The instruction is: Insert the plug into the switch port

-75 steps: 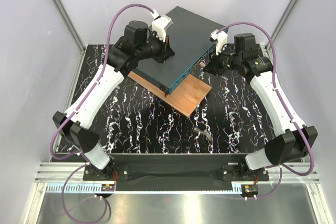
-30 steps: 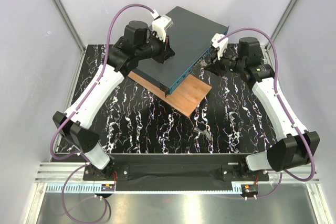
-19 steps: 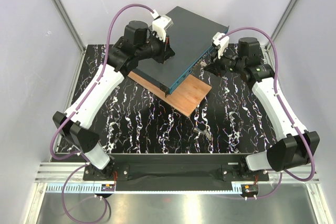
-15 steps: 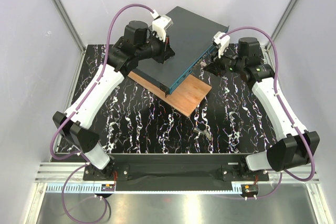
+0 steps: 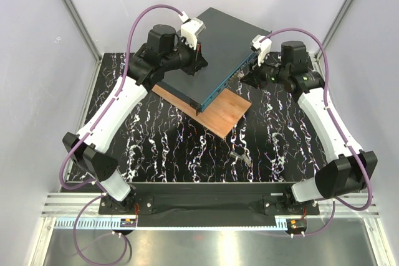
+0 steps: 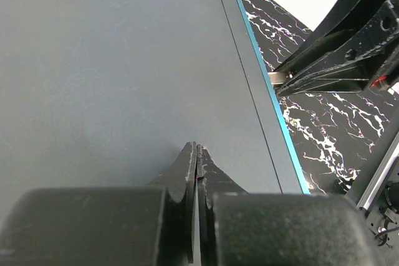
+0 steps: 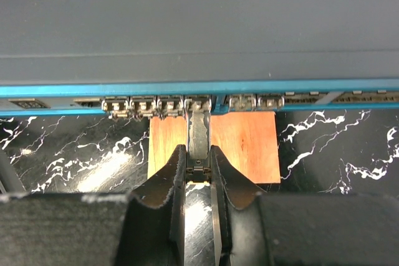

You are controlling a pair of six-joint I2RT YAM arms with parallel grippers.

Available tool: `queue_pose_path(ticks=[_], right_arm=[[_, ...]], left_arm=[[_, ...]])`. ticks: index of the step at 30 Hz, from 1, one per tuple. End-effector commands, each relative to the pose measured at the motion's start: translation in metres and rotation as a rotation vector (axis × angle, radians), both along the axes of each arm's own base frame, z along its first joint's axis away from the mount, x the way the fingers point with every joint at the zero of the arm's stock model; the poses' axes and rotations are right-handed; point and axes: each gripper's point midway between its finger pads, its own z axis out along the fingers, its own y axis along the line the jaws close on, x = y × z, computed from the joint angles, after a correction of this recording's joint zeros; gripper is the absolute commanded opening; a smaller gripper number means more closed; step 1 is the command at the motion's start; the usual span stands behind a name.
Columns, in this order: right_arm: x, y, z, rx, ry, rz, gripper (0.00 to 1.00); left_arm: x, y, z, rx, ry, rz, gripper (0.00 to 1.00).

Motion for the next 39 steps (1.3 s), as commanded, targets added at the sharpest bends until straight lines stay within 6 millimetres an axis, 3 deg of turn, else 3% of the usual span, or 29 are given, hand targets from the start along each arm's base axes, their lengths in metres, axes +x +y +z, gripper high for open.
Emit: queue_pose_path(ticks=[1, 21, 30, 39], right_arm=[[0.005, 0.019, 0.036, 0.039, -0.11, 0.071, 0.0], [0.022, 0.038, 0.047, 0.071, -0.136, 0.066, 0.0], [0.018, 0.038, 0.062, 0.042, -0.181, 0.097, 0.0], [0.021, 0.044, 0.05, 0.048, -0.164, 0.086, 0.0]], left_arm=[[0.005, -0.005, 0.022, -0.049, -0.057, -0.017, 0.0], [0.004, -0.004, 0.019, -0.045, -0.053, -0.017, 0.0], [0.003, -0.004, 0.018, -0.046, -0.05, -0.02, 0.0], [0.003, -0.004, 0.019, -0.044, -0.054, -0.019, 0.0]])
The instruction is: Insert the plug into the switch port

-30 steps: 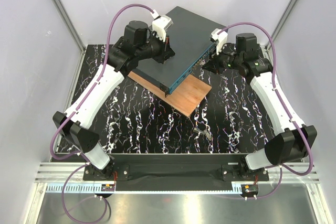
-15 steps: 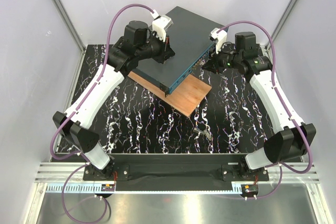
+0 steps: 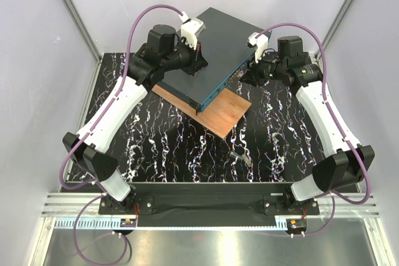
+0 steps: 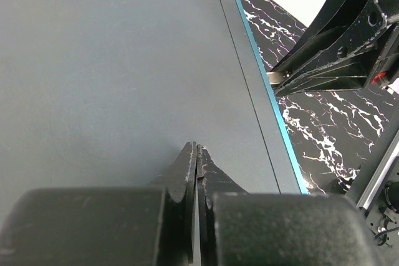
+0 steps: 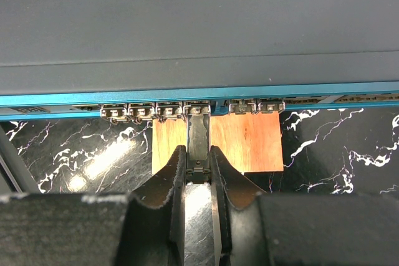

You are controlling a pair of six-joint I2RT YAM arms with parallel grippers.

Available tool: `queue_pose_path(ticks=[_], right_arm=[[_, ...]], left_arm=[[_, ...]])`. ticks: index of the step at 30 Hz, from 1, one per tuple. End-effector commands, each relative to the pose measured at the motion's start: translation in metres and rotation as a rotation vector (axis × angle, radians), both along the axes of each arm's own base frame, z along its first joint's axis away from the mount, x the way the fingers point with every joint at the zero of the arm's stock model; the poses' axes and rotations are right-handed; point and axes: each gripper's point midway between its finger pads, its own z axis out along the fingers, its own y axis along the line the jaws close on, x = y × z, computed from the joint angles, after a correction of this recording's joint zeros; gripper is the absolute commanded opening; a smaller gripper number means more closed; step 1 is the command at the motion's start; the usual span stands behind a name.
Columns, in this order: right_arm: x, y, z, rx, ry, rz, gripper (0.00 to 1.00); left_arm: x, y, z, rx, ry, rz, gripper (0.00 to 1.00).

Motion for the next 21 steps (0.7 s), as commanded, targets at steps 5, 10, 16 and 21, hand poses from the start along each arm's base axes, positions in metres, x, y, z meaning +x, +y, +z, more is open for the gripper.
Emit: queue_pose_path(ticks=[5, 10, 16, 21], right_arm=[[0.023, 0.04, 0.056, 0.125, -0.239, 0.062, 0.0], [0.027, 0.043, 0.064, 0.138, -0.258, 0.058, 0.0], [0.026, 0.037, 0.058, 0.109, -0.254, 0.042, 0.0], [0.024, 0.039, 0.057, 0.1, -0.255, 0.068, 0.1]], left_arm=[[0.004, -0.005, 0.017, -0.047, -0.047, -0.019, 0.0], [0.004, -0.005, 0.018, -0.049, -0.048, -0.017, 0.0], [0.003, -0.003, 0.019, -0.048, -0.051, -0.014, 0.0], [0.004, -0.005, 0.019, -0.049, -0.052, -0.016, 0.0]])
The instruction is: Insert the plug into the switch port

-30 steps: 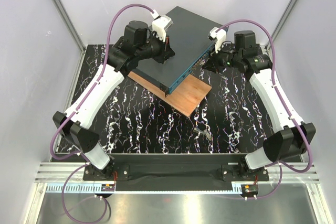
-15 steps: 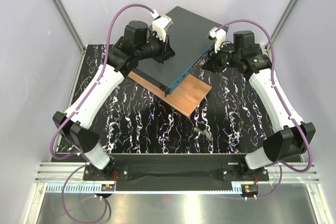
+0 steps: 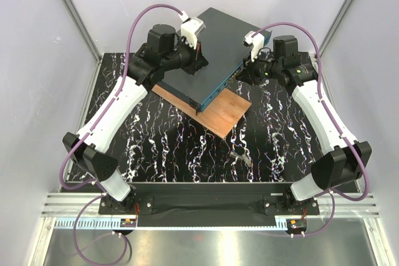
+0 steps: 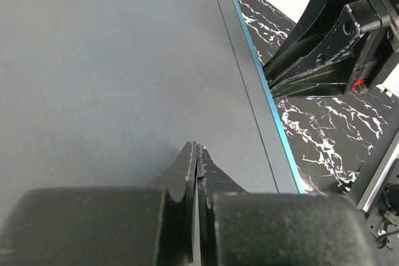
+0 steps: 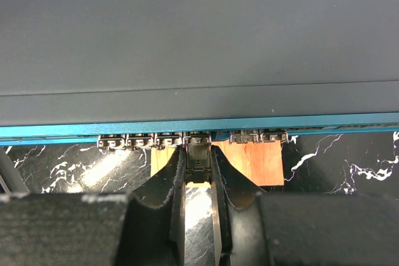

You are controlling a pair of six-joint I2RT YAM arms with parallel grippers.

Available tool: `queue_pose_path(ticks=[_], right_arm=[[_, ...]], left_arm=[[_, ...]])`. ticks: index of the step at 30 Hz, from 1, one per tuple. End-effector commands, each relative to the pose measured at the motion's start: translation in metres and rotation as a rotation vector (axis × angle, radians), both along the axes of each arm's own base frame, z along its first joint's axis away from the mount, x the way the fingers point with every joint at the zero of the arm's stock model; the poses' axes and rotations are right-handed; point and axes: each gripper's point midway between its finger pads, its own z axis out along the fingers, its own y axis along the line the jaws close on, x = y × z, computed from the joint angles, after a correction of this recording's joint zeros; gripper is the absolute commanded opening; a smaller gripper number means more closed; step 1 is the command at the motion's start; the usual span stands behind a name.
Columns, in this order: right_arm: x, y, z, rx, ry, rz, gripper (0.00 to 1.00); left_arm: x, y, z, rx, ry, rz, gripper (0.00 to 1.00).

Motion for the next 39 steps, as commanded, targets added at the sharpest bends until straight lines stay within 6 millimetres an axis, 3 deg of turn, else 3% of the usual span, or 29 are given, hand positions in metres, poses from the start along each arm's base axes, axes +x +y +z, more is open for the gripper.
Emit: queue_pose_path(ticks=[1, 4, 13, 18, 21, 23, 27, 30, 31, 32, 35, 39], right_arm=[[0.012, 0.026, 0.055, 0.07, -0.23, 0.077, 0.18], [0.007, 0.023, 0.054, 0.036, -0.245, 0.095, 0.39], [-0.015, 0.002, 0.043, -0.019, -0.208, 0.103, 0.76], [-0.031, -0.017, 0.031, -0.052, -0.156, 0.115, 0.86], [-0.039, -0.022, 0.019, -0.075, -0.116, 0.13, 0.86], [-0.041, -0.028, 0.011, -0.087, -0.09, 0.126, 0.83], [-0.034, -0.043, 0.004, -0.089, -0.052, 0.078, 0.63], [-0.023, -0.047, 0.005, -0.079, -0.038, 0.033, 0.35], [-0.022, -0.045, 0.008, -0.058, -0.029, 0.019, 0.22], [-0.018, -0.043, 0.01, -0.041, -0.033, 0.014, 0.16], [-0.018, -0.034, 0.013, 0.018, 0.0, 0.031, 0.06], [-0.011, -0.027, 0.017, 0.052, 0.007, 0.029, 0.04]], left_arm=[[0.003, -0.003, 0.017, -0.04, -0.044, -0.014, 0.0], [0.003, -0.002, 0.016, -0.034, -0.044, -0.013, 0.0], [0.002, -0.002, 0.016, -0.034, -0.047, -0.012, 0.0], [0.003, -0.002, 0.019, -0.033, -0.057, -0.013, 0.0], [0.004, -0.002, 0.016, -0.035, -0.048, -0.013, 0.0], [0.003, -0.003, 0.017, -0.036, -0.049, -0.014, 0.0], [0.003, -0.003, 0.017, -0.033, -0.05, -0.014, 0.0], [0.004, -0.002, 0.017, -0.034, -0.052, -0.012, 0.0], [0.004, -0.002, 0.016, -0.034, -0.049, -0.012, 0.0], [0.005, -0.002, 0.017, -0.035, -0.05, -0.012, 0.0], [0.006, -0.003, 0.016, -0.035, -0.049, -0.01, 0.0], [0.006, -0.003, 0.016, -0.035, -0.05, -0.01, 0.0]])
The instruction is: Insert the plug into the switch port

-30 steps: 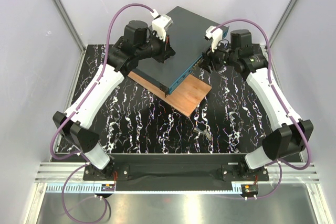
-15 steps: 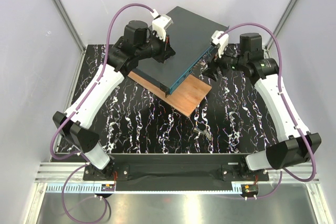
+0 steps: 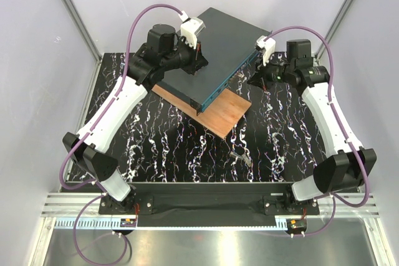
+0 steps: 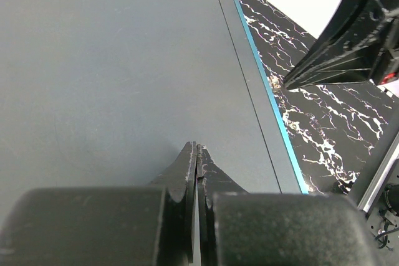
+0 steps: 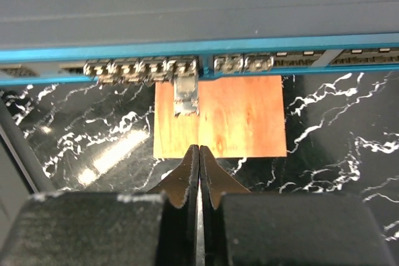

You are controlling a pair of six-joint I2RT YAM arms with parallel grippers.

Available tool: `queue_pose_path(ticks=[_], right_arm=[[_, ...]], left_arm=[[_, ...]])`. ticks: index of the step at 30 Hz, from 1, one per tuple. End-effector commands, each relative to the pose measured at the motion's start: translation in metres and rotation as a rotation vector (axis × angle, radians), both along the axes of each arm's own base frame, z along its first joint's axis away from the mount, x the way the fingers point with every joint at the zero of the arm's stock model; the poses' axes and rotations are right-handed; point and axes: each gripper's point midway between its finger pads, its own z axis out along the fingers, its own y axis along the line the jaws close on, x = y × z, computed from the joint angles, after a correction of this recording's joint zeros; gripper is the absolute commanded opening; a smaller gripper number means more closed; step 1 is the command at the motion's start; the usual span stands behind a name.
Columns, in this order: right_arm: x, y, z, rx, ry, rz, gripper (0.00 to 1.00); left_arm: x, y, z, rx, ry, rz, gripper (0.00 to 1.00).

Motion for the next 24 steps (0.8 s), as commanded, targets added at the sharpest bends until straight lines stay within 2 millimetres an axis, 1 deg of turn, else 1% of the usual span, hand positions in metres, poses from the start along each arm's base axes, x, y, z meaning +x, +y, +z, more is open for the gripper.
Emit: queue_pose_path(ticks=[1, 4, 5, 7, 12, 18, 24], right_arm=[[0.011, 0.011, 0.027, 0.072, -0.05, -0.001, 0.03], [0.015, 0.015, 0.031, 0.08, -0.061, 0.003, 0.03], [0.018, 0.016, 0.029, 0.081, -0.054, 0.003, 0.02], [0.02, 0.02, 0.032, 0.083, -0.062, 0.009, 0.02], [0.023, 0.029, 0.036, 0.092, -0.072, 0.025, 0.02], [0.024, 0.039, 0.035, 0.101, -0.073, 0.041, 0.02], [0.032, 0.046, 0.036, 0.137, -0.072, 0.007, 0.02]], left_arm=[[0.006, -0.004, 0.016, -0.035, -0.049, -0.011, 0.0], [0.005, -0.003, 0.015, -0.034, -0.046, -0.009, 0.0], [0.006, -0.004, 0.014, -0.033, -0.045, -0.011, 0.0], [0.006, -0.003, 0.014, -0.035, -0.043, -0.009, 0.0], [0.006, -0.004, 0.014, -0.035, -0.044, -0.012, 0.0], [0.007, -0.003, 0.012, -0.032, -0.041, -0.011, 0.0], [0.006, -0.003, 0.01, -0.032, -0.036, -0.013, 0.0]])
